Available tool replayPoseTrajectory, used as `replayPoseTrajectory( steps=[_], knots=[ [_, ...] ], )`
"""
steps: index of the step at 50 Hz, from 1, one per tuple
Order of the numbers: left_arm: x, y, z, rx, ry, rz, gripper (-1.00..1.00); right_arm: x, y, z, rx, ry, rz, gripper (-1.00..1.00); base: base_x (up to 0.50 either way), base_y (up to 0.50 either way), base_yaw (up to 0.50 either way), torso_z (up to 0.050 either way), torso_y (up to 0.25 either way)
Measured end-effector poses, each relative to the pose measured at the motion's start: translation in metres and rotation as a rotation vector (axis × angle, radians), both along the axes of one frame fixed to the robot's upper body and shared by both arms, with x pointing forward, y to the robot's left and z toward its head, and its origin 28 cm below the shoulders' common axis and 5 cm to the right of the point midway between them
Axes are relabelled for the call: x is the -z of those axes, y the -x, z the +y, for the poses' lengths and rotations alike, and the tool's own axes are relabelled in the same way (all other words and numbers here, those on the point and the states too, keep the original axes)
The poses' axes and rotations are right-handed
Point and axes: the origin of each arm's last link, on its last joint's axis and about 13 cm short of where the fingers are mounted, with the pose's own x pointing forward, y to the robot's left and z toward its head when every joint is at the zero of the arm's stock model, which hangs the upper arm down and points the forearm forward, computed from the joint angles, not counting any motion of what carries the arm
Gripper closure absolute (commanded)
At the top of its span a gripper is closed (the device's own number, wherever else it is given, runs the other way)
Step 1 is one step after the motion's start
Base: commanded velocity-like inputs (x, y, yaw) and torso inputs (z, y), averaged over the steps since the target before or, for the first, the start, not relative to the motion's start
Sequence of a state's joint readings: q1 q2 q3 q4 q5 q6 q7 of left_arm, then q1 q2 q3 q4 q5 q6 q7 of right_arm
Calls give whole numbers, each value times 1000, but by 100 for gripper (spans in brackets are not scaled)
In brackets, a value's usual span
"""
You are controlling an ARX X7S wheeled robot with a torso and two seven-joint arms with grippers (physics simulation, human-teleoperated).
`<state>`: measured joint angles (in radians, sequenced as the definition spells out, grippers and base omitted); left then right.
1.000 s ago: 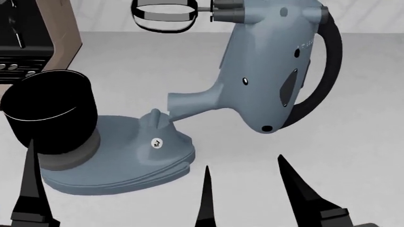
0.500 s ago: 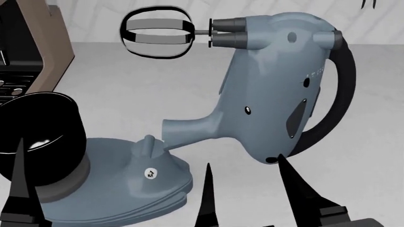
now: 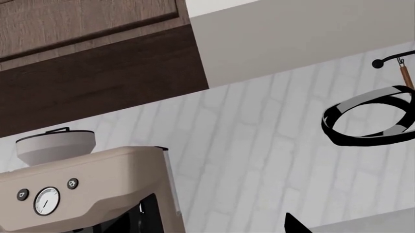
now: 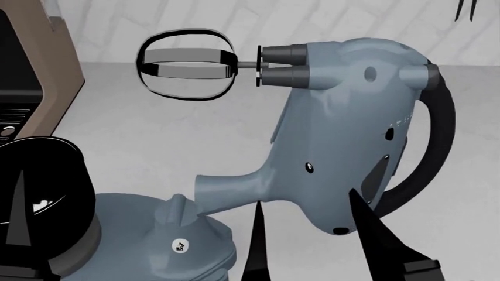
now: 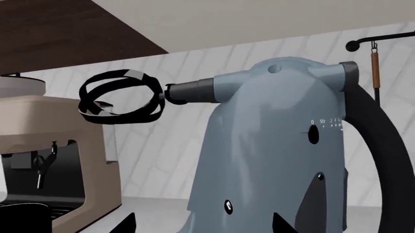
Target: Close the stand mixer head.
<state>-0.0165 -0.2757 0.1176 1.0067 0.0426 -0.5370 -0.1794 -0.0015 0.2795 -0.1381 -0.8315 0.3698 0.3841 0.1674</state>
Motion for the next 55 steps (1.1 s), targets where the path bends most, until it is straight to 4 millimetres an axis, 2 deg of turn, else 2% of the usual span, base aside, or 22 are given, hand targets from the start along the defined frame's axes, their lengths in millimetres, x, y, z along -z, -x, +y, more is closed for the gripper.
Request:
replayPoseTrajectory(
  steps=[10, 25, 44, 55],
  knots=[
    [0, 0, 0, 1, -1, 0, -100, -8, 9, -2, 20, -4, -18, -100, 0, 0, 0, 0, 0],
    [-2, 1, 2, 0, 6, -5, -100, -28, 25, -26, 122, -6, 91, -100, 0, 0, 0, 0, 0],
    [-2, 1, 4, -5, 15, -10, -100, -48, 19, -61, 233, -41, 203, -100, 0, 0, 0, 0, 0],
    [-3, 2, 4, -6, 13, -12, -100, -52, 10, -75, 266, -63, 243, -100, 0, 0, 0, 0, 0]
  ],
)
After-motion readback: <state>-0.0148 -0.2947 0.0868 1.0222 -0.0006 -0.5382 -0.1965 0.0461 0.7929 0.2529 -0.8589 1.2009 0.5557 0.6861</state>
